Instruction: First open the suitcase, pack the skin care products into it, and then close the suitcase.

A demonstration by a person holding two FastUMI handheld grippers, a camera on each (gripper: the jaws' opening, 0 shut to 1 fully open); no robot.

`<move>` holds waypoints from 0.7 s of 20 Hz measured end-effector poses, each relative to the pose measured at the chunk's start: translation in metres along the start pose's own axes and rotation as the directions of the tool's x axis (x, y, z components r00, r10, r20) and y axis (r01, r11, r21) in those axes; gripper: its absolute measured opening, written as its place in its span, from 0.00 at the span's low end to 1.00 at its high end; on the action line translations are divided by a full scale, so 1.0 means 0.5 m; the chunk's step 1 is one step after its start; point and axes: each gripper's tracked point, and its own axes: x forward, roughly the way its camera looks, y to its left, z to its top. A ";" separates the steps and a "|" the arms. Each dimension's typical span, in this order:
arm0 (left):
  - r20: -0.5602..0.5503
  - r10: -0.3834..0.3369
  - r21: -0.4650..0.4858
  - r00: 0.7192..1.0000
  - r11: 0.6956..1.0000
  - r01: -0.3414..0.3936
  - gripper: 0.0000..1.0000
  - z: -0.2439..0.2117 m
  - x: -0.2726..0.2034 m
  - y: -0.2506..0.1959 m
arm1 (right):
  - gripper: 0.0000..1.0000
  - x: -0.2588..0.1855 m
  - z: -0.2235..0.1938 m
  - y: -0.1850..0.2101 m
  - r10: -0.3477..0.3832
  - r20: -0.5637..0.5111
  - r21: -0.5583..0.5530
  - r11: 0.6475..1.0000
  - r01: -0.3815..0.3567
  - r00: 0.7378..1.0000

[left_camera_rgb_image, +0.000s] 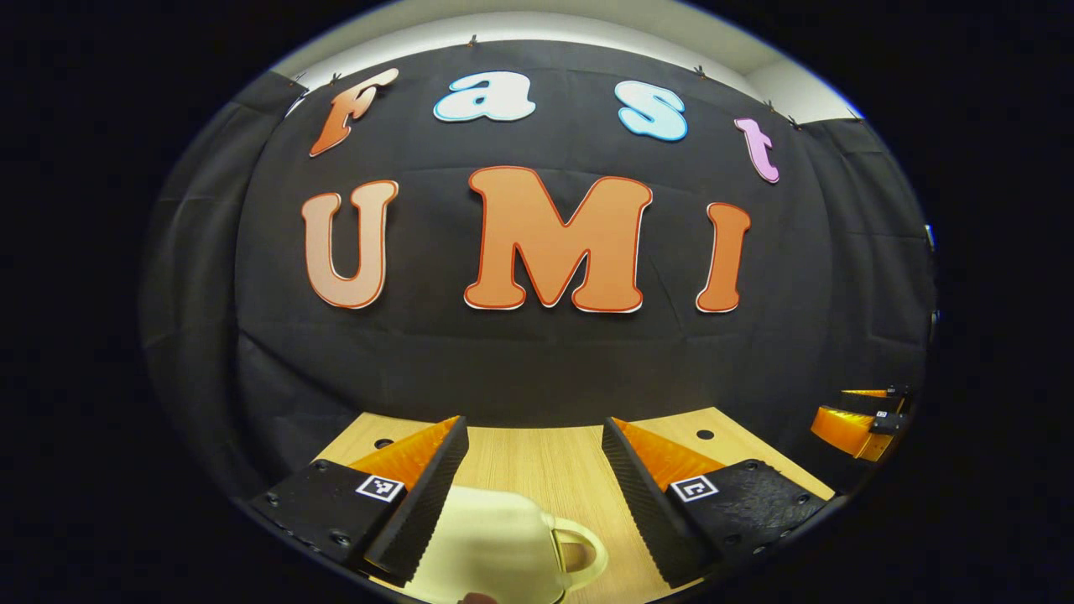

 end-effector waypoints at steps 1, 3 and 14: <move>0.000 0.006 -0.003 1.000 1.000 -0.006 0.99 -0.001 0.001 0.003 | 0.95 -0.003 0.000 0.000 0.002 0.000 -0.001 1.000 -0.002 1.000; -0.002 0.014 -0.008 1.000 1.000 -0.014 0.99 -0.003 -0.002 0.004 | 0.95 -0.005 -0.003 -0.001 0.006 -0.003 0.002 1.000 -0.006 1.000; 0.017 0.056 -0.054 0.998 0.997 -0.055 0.99 0.015 -0.013 -0.010 | 0.95 -0.026 -0.019 -0.014 0.017 -0.019 0.012 1.000 -0.016 1.000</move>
